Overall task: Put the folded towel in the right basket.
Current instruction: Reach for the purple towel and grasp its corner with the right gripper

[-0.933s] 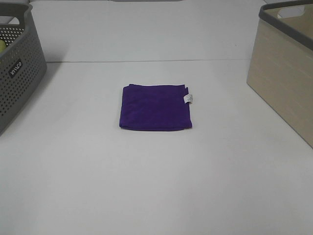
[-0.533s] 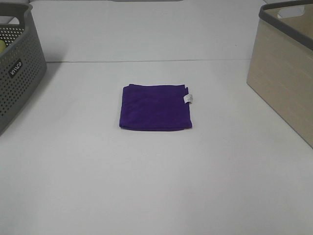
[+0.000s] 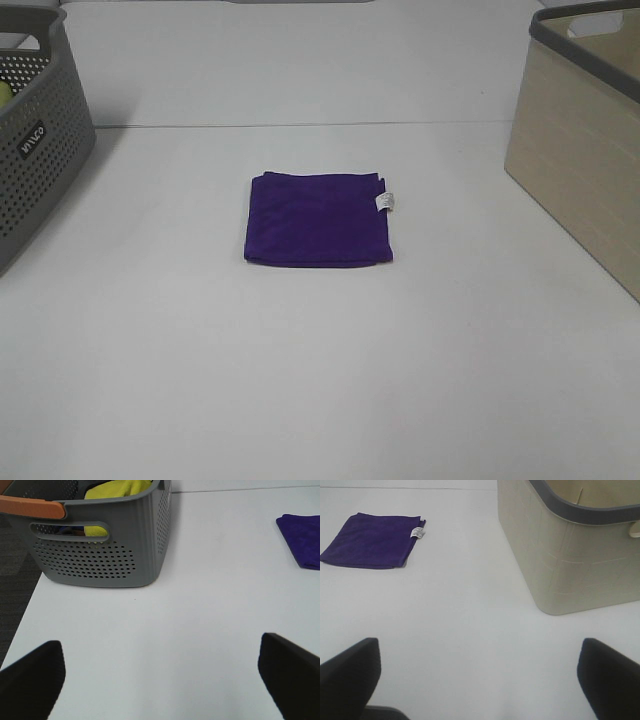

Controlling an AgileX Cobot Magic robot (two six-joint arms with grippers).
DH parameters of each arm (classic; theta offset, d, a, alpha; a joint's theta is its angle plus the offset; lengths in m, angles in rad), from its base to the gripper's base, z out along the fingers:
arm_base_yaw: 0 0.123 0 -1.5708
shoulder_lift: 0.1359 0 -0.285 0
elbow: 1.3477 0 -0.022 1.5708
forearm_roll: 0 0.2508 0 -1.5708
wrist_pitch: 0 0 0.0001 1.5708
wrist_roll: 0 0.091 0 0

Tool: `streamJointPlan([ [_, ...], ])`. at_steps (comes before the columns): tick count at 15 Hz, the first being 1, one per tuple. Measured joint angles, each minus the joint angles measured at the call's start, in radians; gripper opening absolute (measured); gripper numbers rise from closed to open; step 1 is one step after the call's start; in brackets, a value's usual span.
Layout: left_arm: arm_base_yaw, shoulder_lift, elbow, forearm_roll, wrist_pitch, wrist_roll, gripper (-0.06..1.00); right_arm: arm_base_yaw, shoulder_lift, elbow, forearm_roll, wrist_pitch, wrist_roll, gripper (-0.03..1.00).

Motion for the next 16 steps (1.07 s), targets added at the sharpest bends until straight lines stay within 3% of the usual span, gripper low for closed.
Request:
streamJointPlan([
  [16, 0.0, 0.0, 0.0, 0.0, 0.0, 0.0, 0.99, 0.0, 0.0, 0.0, 0.0, 0.0, 0.0, 0.97],
])
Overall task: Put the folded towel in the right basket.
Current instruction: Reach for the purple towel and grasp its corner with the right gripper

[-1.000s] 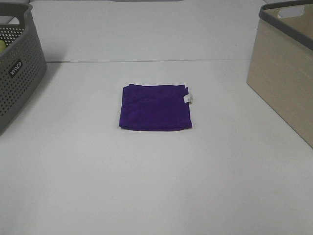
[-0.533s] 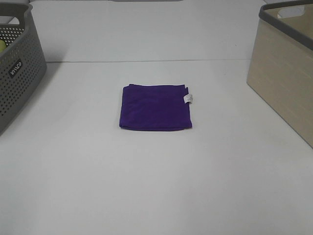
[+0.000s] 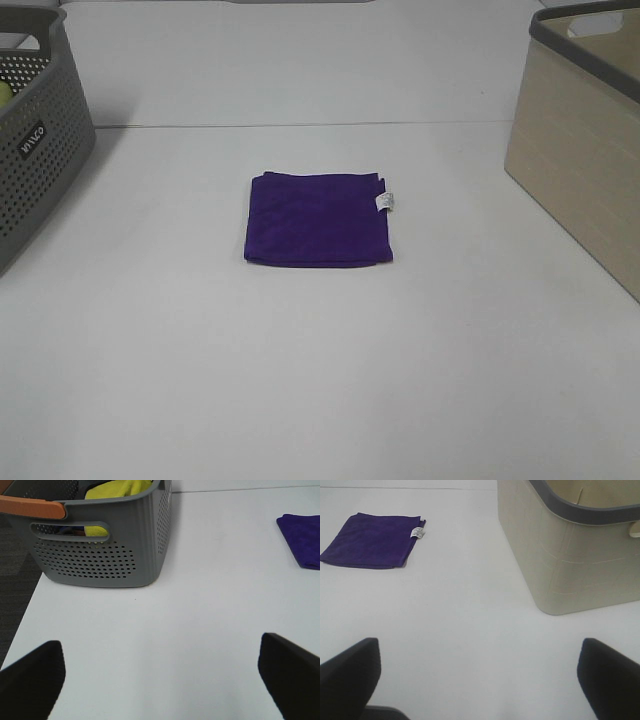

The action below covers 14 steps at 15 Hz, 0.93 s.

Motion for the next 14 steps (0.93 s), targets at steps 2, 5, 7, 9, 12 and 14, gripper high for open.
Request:
streamJointPlan([
  [2, 0.0, 0.0, 0.0, 0.0, 0.0, 0.0, 0.99, 0.0, 0.0, 0.0, 0.0, 0.0, 0.0, 0.97],
  [5, 0.0, 0.0, 0.0, 0.0, 0.0, 0.0, 0.99, 0.0, 0.0, 0.0, 0.0, 0.0, 0.0, 0.97],
  [7, 0.0, 0.0, 0.0, 0.0, 0.0, 0.0, 0.99, 0.0, 0.0, 0.0, 0.0, 0.0, 0.0, 0.97],
  [9, 0.0, 0.0, 0.0, 0.0, 0.0, 0.0, 0.99, 0.0, 0.0, 0.0, 0.0, 0.0, 0.0, 0.97],
  [12, 0.0, 0.0, 0.0, 0.0, 0.0, 0.0, 0.99, 0.0, 0.0, 0.0, 0.0, 0.0, 0.0, 0.97],
  [14, 0.0, 0.0, 0.0, 0.0, 0.0, 0.0, 0.99, 0.0, 0.0, 0.0, 0.0, 0.0, 0.0, 0.97],
])
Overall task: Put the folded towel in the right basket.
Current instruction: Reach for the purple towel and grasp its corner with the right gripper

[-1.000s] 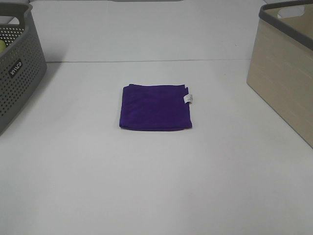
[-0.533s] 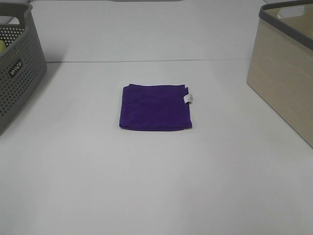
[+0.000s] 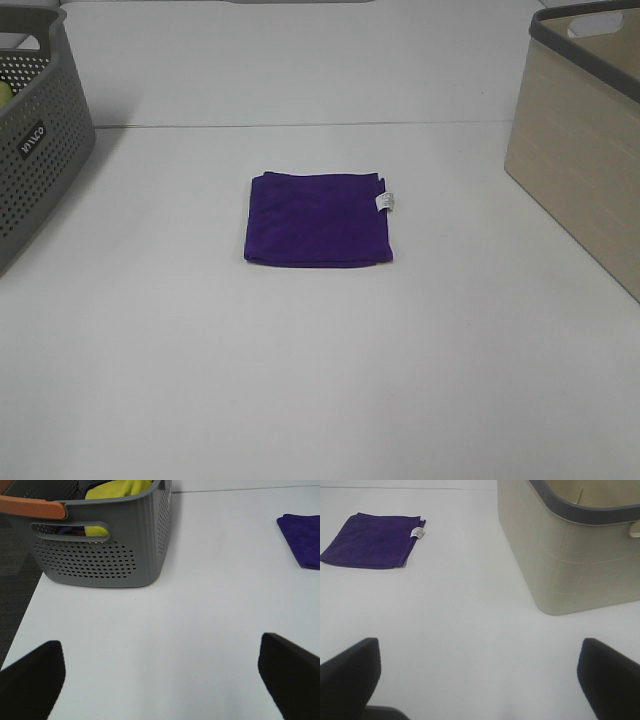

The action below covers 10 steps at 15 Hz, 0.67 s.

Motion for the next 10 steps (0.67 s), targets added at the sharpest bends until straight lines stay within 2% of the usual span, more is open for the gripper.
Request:
streamJointPlan([
  [6, 0.0, 0.0, 0.0, 0.0, 0.0, 0.0, 0.99, 0.0, 0.034, -0.002, 0.014, 0.0, 0.0, 0.97],
  [9, 0.0, 0.0, 0.0, 0.0, 0.0, 0.0, 0.99, 0.0, 0.257, -0.072, 0.027, 0.0, 0.0, 0.97],
  [10, 0.0, 0.0, 0.0, 0.0, 0.0, 0.0, 0.99, 0.0, 0.392, -0.138, 0.042, 0.0, 0.0, 0.97],
])
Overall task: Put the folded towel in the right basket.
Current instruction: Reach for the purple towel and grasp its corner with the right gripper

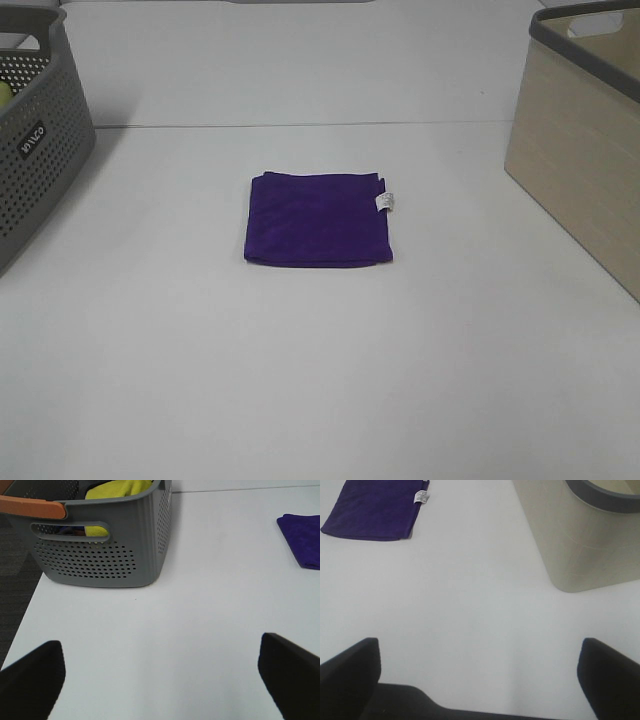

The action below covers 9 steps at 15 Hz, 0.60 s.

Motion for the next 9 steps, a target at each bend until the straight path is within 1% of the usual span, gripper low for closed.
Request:
streamJointPlan([
  [1, 0.0, 0.0, 0.0, 0.0, 0.0, 0.0, 0.99, 0.0, 0.122, -0.082, 0.021, 0.003, 0.0, 0.97],
  [2, 0.0, 0.0, 0.0, 0.0, 0.0, 0.0, 0.99, 0.0, 0.353, -0.227, 0.057, 0.035, 0.0, 0.97],
  [4, 0.0, 0.0, 0.0, 0.0, 0.0, 0.0, 0.99, 0.0, 0.48, -0.317, 0.08, 0.048, 0.0, 0.97],
  [6, 0.0, 0.0, 0.0, 0.0, 0.0, 0.0, 0.99, 0.0, 0.61, -0.378, 0.134, 0.046, 0.0, 0.97],
  [8, 0.0, 0.0, 0.0, 0.0, 0.0, 0.0, 0.99, 0.0, 0.692, -0.401, 0.189, 0.03, -0.003, 0.97],
  [9, 0.0, 0.0, 0.0, 0.0, 0.0, 0.0, 0.99, 0.0, 0.753, -0.418, 0.223, 0.002, -0.01, 0.97],
])
